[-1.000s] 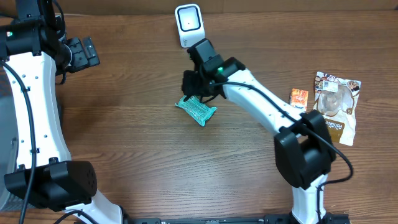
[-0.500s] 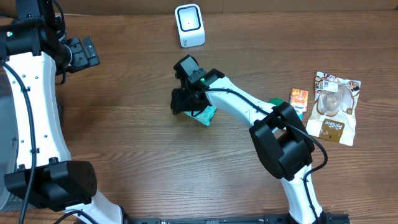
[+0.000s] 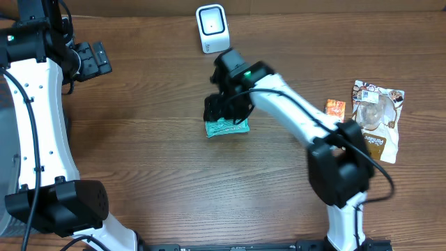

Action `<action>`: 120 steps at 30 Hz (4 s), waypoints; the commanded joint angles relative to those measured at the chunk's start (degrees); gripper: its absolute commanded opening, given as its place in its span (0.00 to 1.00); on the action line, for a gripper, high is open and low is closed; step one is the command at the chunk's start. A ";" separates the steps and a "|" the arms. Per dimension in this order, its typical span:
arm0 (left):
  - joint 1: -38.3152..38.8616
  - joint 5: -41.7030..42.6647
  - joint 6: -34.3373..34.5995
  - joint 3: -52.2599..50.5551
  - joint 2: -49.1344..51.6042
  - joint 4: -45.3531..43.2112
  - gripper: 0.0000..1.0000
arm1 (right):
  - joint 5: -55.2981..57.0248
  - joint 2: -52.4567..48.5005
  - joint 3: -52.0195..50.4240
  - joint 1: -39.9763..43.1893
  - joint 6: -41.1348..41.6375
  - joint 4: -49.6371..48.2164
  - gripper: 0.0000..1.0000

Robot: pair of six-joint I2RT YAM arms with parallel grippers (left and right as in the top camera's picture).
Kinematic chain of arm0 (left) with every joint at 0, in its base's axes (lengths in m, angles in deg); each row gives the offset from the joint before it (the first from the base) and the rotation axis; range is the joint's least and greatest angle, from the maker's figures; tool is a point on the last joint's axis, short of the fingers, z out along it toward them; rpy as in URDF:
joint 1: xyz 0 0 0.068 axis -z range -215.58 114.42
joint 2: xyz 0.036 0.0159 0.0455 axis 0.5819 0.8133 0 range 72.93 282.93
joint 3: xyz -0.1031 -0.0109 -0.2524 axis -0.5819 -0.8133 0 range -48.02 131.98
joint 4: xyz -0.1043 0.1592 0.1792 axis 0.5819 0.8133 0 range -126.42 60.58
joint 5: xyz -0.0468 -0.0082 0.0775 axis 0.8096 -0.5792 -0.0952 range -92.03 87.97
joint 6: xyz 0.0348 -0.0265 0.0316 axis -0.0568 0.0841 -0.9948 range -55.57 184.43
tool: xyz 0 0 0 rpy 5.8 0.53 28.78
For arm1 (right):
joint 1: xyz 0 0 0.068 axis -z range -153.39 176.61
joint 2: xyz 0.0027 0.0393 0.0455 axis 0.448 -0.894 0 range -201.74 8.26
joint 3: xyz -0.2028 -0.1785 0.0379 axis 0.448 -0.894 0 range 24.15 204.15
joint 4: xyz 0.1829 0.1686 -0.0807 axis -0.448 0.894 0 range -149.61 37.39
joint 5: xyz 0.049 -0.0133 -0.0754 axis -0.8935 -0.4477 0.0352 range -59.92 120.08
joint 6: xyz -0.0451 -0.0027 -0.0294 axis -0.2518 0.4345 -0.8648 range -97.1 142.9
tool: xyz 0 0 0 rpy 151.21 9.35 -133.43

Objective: Scan the item barcode
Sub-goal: 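Grasp the tissue pack with the right gripper and lift it, then hold the tissue pack's barcode up to the white scanner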

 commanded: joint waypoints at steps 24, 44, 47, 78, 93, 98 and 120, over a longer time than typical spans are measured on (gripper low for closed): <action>0.02 -0.28 -1.29 0.79 -1.42 0.00 0.99 | -10.43 -5.42 -6.32 13.46 -12.59 -3.21 0.77; 0.02 -0.28 -1.29 0.79 -1.42 0.00 1.00 | -12.24 -14.12 -6.45 7.15 -7.80 -5.66 0.38; 0.02 -0.28 -1.29 0.79 -1.42 0.00 1.00 | -12.28 -14.75 -6.45 7.15 -6.51 -6.67 0.16; 0.02 -0.28 -1.29 0.79 -1.42 0.00 1.00 | -24.39 19.74 10.97 14.78 -9.57 7.48 0.04; 0.02 -0.28 -1.29 0.79 -1.42 0.00 1.00 | 34.29 20.04 10.60 -0.28 -4.46 6.10 0.04; 0.02 -0.28 -1.29 0.79 -1.42 0.00 1.00 | 52.02 12.92 8.72 -3.37 -12.87 -9.46 0.04; 0.02 -0.28 -1.29 0.79 -1.42 -0.02 0.99 | 54.18 -17.84 8.59 0.55 -77.05 -78.05 0.04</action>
